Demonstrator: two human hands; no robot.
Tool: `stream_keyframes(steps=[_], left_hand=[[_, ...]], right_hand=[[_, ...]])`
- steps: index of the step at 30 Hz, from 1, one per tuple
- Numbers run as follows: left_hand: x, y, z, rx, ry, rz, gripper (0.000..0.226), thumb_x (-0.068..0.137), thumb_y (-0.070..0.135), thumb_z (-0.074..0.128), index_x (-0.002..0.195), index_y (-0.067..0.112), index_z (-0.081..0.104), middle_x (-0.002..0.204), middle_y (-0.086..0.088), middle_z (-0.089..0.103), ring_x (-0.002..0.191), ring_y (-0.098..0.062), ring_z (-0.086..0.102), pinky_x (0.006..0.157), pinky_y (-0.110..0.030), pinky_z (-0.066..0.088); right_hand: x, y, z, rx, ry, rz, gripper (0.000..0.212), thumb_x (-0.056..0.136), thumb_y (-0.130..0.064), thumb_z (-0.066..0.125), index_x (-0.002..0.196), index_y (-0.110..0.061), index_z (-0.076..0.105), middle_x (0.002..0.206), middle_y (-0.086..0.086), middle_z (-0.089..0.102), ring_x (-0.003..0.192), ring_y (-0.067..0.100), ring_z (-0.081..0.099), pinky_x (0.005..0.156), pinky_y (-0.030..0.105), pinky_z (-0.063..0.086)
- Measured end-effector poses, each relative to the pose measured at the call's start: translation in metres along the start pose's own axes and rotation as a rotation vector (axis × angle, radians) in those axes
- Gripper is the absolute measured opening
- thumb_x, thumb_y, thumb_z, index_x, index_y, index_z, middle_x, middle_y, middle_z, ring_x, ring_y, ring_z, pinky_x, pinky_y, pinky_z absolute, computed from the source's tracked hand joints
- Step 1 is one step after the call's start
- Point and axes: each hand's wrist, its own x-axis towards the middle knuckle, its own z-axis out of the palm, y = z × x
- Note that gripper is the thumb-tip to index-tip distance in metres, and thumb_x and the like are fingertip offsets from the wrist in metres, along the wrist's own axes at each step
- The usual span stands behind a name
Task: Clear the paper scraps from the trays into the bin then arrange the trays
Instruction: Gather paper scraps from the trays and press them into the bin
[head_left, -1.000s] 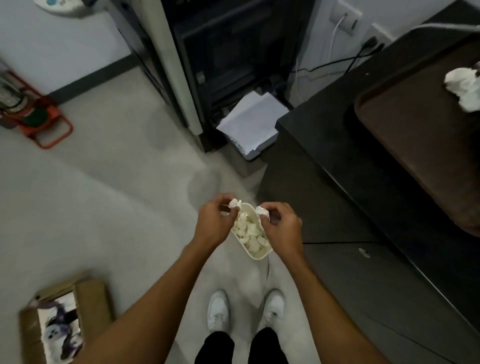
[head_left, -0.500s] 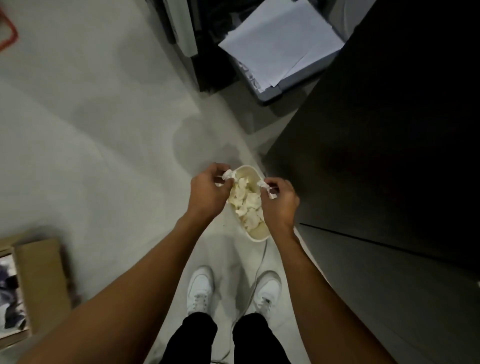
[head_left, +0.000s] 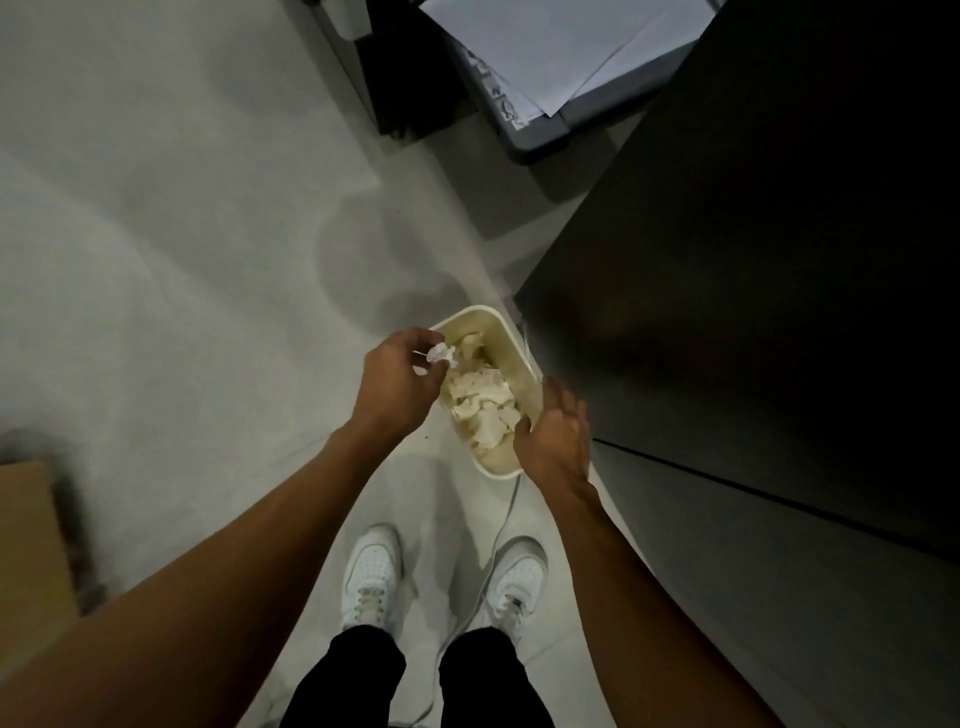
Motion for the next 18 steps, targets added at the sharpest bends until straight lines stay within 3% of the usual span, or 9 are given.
stream_keyframes(steps=[6, 11, 18], left_hand=[[0.018, -0.008, 0.036, 0.160, -0.067, 0.132, 0.031, 0.090, 0.021, 0.075, 0.120, 0.016, 0.070, 0.115, -0.003, 0.069, 0.094, -0.018, 0.069, 0.087, -0.037, 0.058], [0.032, -0.013, 0.051, 0.449, -0.313, 0.119, 0.058, 0.091, 0.018, 0.070, 0.146, 0.012, 0.054, 0.144, -0.013, 0.058, 0.129, -0.035, 0.056, 0.107, -0.042, 0.047], [-0.007, -0.006, 0.019, 0.438, -0.253, 0.074, 0.036, 0.092, 0.018, 0.063, 0.128, 0.017, 0.069, 0.125, -0.008, 0.070, 0.112, -0.031, 0.065, 0.097, -0.040, 0.053]], right_hand=[[0.003, 0.018, 0.012, 0.061, -0.106, 0.014, 0.074, 0.097, -0.027, 0.061, 0.161, -0.011, 0.026, 0.164, 0.008, 0.032, 0.148, 0.028, 0.030, 0.118, 0.039, 0.035], [0.007, 0.022, 0.009, 0.091, -0.113, 0.010, 0.074, 0.095, -0.024, 0.063, 0.160, -0.012, 0.030, 0.162, 0.007, 0.034, 0.147, 0.028, 0.032, 0.116, 0.037, 0.036], [-0.013, 0.012, -0.023, 0.136, -0.136, 0.025, 0.069, 0.091, -0.021, 0.067, 0.154, -0.014, 0.040, 0.154, 0.007, 0.045, 0.142, 0.029, 0.038, 0.111, 0.041, 0.043]])
